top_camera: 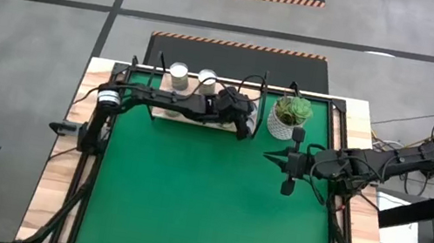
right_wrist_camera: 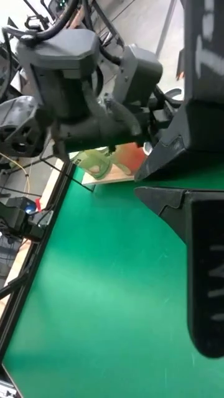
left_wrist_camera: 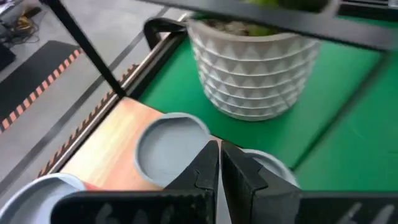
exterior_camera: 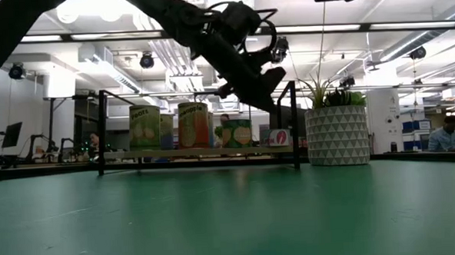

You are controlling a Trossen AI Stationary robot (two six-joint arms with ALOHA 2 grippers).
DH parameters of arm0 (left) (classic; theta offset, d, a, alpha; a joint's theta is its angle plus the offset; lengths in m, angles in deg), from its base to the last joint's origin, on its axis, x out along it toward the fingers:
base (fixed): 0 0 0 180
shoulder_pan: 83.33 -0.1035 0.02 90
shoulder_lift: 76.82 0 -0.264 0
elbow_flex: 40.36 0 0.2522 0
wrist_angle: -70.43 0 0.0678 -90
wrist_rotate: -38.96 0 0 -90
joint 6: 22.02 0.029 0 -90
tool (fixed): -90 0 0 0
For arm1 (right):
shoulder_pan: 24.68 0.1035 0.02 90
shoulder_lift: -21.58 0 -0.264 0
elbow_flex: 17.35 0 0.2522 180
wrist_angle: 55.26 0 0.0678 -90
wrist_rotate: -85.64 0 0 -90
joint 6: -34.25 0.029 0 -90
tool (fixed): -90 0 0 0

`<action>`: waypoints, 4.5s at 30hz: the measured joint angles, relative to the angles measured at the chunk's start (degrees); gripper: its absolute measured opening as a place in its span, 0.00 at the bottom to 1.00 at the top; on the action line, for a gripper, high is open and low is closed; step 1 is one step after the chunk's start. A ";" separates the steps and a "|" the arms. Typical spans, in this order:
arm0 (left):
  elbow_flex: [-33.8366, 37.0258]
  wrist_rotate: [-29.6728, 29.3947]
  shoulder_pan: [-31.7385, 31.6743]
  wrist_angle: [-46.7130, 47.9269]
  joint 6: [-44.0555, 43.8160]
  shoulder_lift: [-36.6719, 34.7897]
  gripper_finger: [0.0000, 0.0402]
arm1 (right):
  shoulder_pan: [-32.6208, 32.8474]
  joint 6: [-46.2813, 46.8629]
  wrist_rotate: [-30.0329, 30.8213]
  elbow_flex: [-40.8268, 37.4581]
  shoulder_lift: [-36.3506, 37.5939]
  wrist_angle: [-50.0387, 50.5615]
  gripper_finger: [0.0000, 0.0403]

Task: Pick and place cans onto a shelf
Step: Adjust the cans on the shelf, then return to Home Position

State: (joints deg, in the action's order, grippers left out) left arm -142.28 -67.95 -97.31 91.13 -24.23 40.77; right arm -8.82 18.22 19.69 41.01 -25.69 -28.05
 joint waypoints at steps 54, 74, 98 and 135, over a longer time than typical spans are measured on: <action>0.93 -6.51 2.21 30.59 -1.74 -8.82 0.00 | -0.02 0.61 0.00 -0.04 -0.13 0.03 0.03; 0.87 -6.51 2.15 25.40 -1.42 -5.12 0.00 | 0.00 0.54 0.00 -0.04 -0.13 0.11 0.03; 46.43 -5.93 48.66 -20.89 17.44 -42.51 0.00 | -0.02 -2.57 -1.06 -4.98 -0.13 -9.86 0.03; 75.21 -1.65 34.91 -18.70 13.89 -96.38 0.00 | -3.17 -1.56 -6.51 -36.28 25.61 -36.95 0.03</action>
State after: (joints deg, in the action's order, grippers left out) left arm -67.07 -69.61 -62.40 72.42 -10.34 -55.62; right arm -11.99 16.67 13.18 4.72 -0.08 -65.00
